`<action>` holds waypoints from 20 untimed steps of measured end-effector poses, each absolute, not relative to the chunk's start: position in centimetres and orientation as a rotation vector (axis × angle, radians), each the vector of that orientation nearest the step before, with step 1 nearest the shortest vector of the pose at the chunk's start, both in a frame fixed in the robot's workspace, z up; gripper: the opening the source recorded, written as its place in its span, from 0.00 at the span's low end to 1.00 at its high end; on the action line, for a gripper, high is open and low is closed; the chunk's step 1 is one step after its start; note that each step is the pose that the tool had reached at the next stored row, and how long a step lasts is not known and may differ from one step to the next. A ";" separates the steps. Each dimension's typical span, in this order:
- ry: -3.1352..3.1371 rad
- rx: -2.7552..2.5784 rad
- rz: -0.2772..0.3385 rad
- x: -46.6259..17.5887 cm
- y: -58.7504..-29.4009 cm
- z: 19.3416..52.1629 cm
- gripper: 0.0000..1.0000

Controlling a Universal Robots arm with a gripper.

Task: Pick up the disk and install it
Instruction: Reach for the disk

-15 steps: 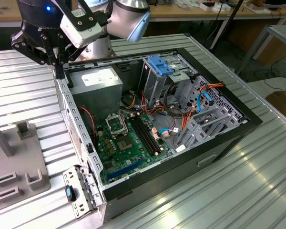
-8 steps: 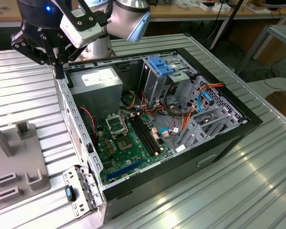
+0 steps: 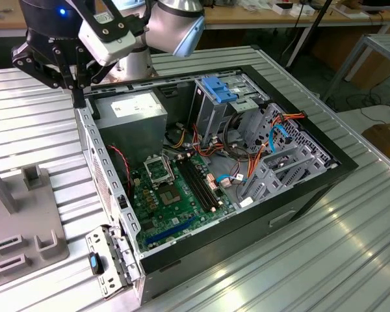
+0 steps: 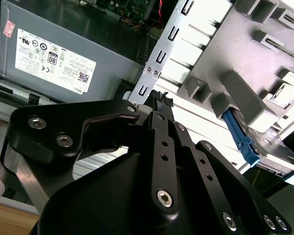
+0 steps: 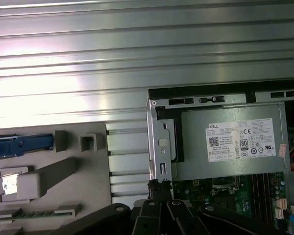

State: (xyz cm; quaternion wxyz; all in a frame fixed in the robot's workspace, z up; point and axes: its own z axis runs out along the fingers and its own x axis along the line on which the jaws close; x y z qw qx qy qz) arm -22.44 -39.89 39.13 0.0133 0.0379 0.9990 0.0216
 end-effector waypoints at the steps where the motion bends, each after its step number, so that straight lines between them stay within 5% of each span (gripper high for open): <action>1: 3.112 0.118 0.067 -22.6 -39.9 39.1 0.11; 20: 3.112 0.118 0.067 -25.1 -39.9 39.1 0.11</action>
